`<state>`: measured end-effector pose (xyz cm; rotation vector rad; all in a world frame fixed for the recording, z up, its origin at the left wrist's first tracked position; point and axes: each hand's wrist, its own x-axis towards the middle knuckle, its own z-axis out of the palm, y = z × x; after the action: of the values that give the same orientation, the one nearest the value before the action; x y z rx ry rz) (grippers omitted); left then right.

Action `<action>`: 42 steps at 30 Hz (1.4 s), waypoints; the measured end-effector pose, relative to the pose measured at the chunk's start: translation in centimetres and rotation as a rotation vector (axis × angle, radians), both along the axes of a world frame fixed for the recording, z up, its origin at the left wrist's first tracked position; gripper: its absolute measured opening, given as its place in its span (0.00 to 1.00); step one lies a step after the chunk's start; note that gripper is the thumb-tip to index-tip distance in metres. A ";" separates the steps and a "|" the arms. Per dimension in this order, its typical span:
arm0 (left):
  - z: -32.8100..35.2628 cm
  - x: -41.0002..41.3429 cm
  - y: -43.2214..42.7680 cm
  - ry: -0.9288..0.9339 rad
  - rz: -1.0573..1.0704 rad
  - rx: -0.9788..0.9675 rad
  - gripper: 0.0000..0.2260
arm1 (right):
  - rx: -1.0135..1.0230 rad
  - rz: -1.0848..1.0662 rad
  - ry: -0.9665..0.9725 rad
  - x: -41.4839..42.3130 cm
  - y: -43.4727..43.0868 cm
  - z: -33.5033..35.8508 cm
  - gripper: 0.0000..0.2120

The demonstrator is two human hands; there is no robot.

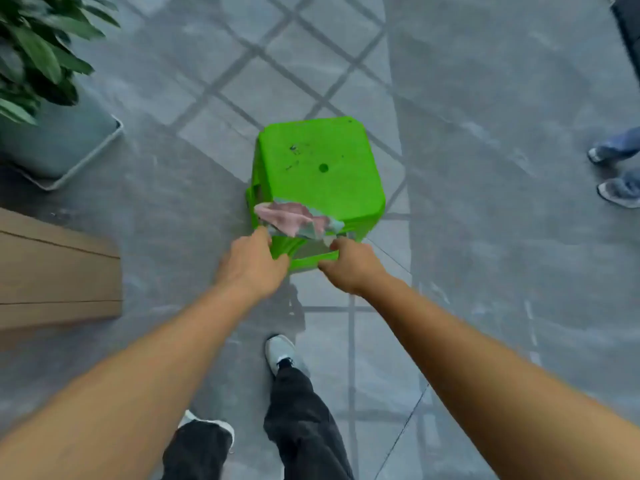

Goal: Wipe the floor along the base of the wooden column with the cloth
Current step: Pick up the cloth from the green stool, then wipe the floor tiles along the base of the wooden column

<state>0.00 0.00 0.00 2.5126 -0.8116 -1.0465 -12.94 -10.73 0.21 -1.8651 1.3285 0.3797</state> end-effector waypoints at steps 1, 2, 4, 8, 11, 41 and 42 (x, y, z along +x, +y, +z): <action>-2.4 -0.1 -1.6 -0.007 0.031 -0.032 0.23 | 0.037 -0.096 -0.019 0.4 -0.9 -2.7 0.20; -4.1 0.1 -2.8 -0.022 0.086 -0.082 0.26 | 0.107 -0.224 -0.061 0.7 -1.8 -4.4 0.21; -7.0 0.8 -5.3 -0.009 0.198 -0.127 0.33 | 0.298 -0.540 -0.196 1.0 -2.8 -7.6 0.23; -14.8 3.4 -7.0 0.083 0.245 -0.106 0.50 | 0.238 -0.642 -0.381 3.7 -3.1 -14.6 0.38; -18.3 4.7 -6.5 0.407 0.392 -0.317 0.36 | 0.182 -0.579 -0.488 5.9 -2.0 -17.8 0.28; -61.4 19.2 38.8 -0.147 1.100 0.257 0.56 | -0.138 1.163 -0.303 40.1 30.7 -60.5 0.49; -62.5 18.7 40.1 -0.126 1.085 0.312 0.59 | -0.139 1.205 -0.280 40.2 31.5 -61.6 0.54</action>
<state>18.68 40.12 -62.46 2.6351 0.7291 -0.6247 27.26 20.78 -61.42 -2.5469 -0.0870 0.5854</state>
